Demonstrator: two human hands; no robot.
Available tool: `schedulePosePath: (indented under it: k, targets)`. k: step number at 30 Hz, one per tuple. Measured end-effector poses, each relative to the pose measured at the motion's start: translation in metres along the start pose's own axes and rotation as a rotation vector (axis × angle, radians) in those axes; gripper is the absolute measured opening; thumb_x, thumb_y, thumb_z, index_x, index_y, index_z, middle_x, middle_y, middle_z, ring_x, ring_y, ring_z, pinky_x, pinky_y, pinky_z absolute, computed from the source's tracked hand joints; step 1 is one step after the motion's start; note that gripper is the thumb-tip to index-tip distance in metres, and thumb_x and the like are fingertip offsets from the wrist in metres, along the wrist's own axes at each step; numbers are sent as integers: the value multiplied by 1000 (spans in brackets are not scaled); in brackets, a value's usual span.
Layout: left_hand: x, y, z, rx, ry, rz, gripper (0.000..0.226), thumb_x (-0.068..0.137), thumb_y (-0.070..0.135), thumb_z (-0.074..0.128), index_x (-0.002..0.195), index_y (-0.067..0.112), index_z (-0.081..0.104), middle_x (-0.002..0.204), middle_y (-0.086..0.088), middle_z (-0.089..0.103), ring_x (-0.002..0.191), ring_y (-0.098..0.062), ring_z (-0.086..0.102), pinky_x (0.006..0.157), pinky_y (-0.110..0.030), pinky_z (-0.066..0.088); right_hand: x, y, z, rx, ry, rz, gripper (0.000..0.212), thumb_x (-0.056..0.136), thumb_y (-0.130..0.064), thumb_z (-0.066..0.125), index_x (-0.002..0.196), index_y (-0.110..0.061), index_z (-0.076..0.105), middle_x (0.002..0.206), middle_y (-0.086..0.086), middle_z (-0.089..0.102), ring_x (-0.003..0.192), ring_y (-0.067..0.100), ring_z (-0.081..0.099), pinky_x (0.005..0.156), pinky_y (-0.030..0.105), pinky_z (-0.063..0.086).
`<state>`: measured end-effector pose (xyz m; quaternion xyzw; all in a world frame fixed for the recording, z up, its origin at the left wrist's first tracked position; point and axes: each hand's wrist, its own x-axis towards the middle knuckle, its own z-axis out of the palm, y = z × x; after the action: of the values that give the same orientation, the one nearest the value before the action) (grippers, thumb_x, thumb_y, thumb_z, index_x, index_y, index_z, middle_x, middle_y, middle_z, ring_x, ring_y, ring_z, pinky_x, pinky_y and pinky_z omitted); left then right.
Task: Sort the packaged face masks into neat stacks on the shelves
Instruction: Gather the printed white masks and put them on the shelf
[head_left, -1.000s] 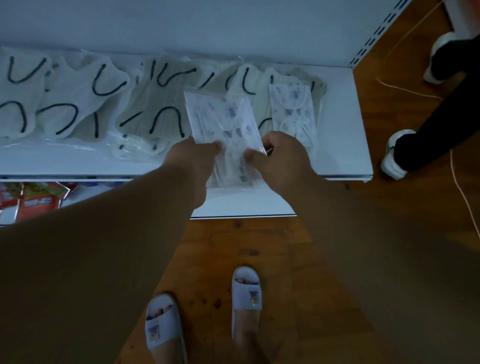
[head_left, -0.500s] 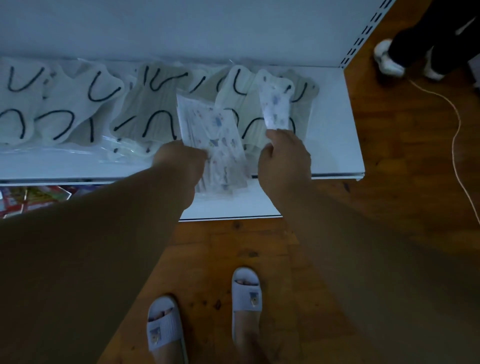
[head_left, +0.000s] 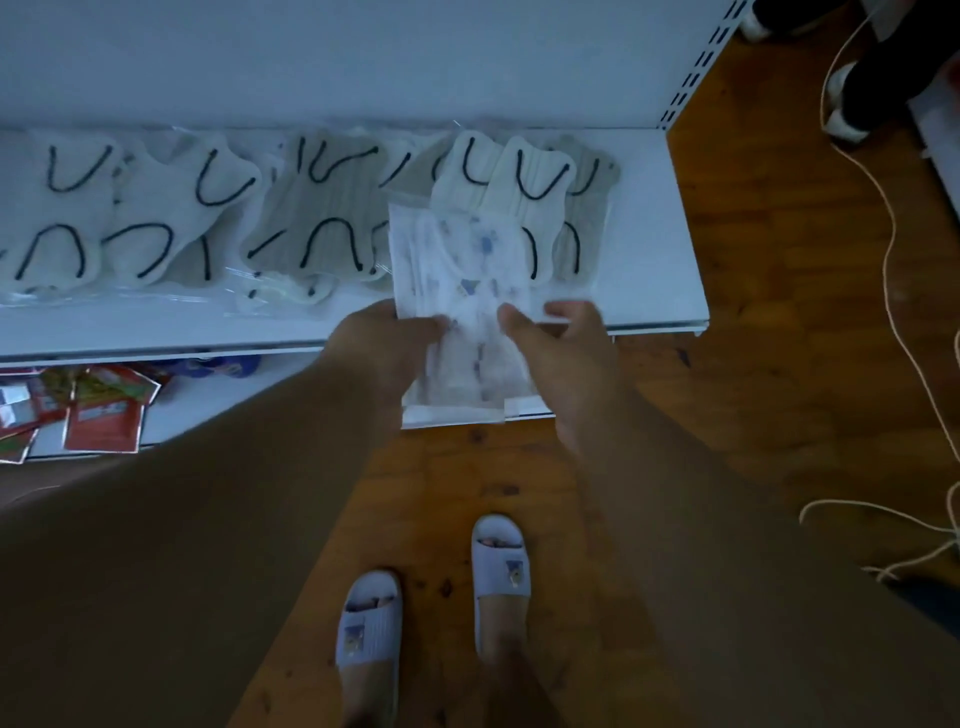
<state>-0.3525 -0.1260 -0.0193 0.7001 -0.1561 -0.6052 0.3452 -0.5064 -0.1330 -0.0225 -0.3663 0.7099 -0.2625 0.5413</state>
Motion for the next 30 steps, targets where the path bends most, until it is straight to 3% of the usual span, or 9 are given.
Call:
schedulePosePath:
  k: [3,5,8,12,15,19,24,26,30]
  targets:
    - [-52,-2,-15,10,-125,-35,21,88,16,73,109,16,71,99,-8,77,93,-32,74,87,-52,57,-47,2,-6,415,-214,192,25,87,-16,74,111,-12,69,101,7,76,94,28,73,84,48,58]
    - [-98,1,-28,-69,-229,-66,25,94,20,66,118,14,68,109,-11,75,99,-33,72,91,-53,55,-86,-1,-15,569,-223,233,22,90,-6,66,112,-9,70,105,13,75,96,32,73,82,51,57]
    - [-161,7,-51,-151,-301,-137,31,103,23,49,127,11,64,118,-15,71,107,-35,69,96,-53,52,-146,-11,-34,728,-238,264,27,93,-1,58,118,-4,67,119,19,69,108,37,67,96,60,49]
    - [-228,19,-74,101,-314,40,25,98,15,58,122,11,67,109,-11,75,98,-32,72,90,-50,56,-217,-30,-53,680,-301,256,33,94,-11,58,126,-9,63,124,15,68,112,35,66,96,60,49]
    - [-264,33,-77,224,-217,176,17,92,22,69,109,21,72,96,1,78,87,-21,75,82,-44,60,-249,-48,-69,655,-299,230,33,93,-10,61,125,-11,64,122,12,70,110,33,67,92,57,52]
    - [-297,48,-63,118,-179,153,19,95,40,61,97,27,75,101,-1,77,96,-26,73,93,-52,54,-265,-69,-99,736,-235,222,33,91,-9,62,124,-6,64,118,14,71,108,34,68,90,53,53]
    - [-334,65,-17,91,-187,247,18,94,19,66,109,26,70,107,0,76,98,-26,73,94,-53,54,-283,-103,-151,650,-203,122,36,79,-6,69,115,-4,68,111,15,73,99,31,72,85,48,57]
    - [-349,74,3,52,-177,281,19,92,13,69,107,25,70,106,-1,76,97,-26,73,93,-52,55,-293,-117,-172,609,-186,46,24,85,-1,66,109,-6,69,107,12,75,94,29,73,77,44,60]
    - [-370,98,28,-66,-142,350,16,96,18,64,111,16,68,99,-4,77,91,-25,75,86,-51,59,-299,-147,-201,535,-130,-92,17,92,-1,61,101,-13,70,100,5,77,93,27,73,83,49,58]
